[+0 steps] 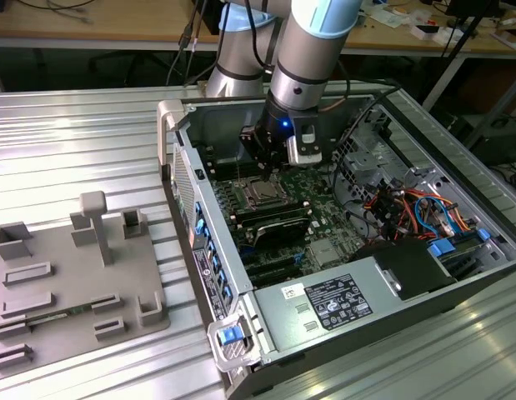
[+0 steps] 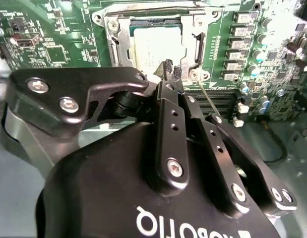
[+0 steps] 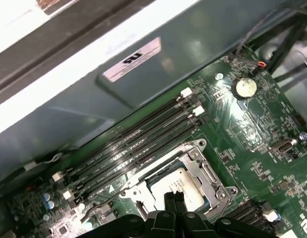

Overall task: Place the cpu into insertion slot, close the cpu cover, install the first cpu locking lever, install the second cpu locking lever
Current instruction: 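Install the first cpu locking lever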

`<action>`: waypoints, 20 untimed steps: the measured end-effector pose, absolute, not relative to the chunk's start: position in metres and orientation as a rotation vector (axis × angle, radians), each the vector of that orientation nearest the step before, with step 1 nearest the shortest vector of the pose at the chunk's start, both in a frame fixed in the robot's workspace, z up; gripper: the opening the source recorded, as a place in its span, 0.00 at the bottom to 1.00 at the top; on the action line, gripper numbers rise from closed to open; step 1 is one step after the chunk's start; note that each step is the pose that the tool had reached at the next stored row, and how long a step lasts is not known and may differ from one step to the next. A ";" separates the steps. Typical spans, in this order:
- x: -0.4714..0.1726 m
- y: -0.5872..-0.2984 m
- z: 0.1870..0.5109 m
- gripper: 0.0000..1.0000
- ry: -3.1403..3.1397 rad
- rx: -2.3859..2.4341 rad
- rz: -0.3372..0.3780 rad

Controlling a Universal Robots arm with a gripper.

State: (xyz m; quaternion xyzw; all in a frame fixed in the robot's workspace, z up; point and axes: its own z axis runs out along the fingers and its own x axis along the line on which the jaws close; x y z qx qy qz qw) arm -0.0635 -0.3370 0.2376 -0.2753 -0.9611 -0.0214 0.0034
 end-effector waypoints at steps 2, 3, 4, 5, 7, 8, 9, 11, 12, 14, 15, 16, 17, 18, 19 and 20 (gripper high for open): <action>-0.064 -0.337 0.240 0.11 -3.015 -0.854 -0.067; -0.064 -0.337 0.242 0.11 -3.019 -0.838 -0.067; -0.064 -0.337 0.243 0.11 -3.027 -0.810 -0.067; -0.064 -0.337 0.243 0.11 -3.033 -0.784 -0.067; -0.064 -0.337 0.243 0.11 -3.051 -0.701 -0.067; -0.064 -0.337 0.243 0.11 -3.052 -0.691 -0.068; -0.064 -0.337 0.243 0.11 -3.054 -0.679 -0.070; -0.064 -0.337 0.243 0.11 -3.055 -0.674 -0.071; -0.064 -0.337 0.243 0.11 -3.055 -0.672 -0.072; -0.064 -0.337 0.243 0.11 -3.056 -0.667 -0.074; -0.064 -0.337 0.243 0.11 -3.056 -0.665 -0.075; -0.064 -0.337 0.243 0.11 -3.056 -0.663 -0.076; -0.064 -0.337 0.243 0.11 -3.057 -0.661 -0.076; -0.064 -0.337 0.243 0.11 -3.057 -0.659 -0.077; -0.064 -0.337 0.243 0.11 -3.057 -0.657 -0.078; -0.064 -0.337 0.243 0.11 -3.057 -0.655 -0.079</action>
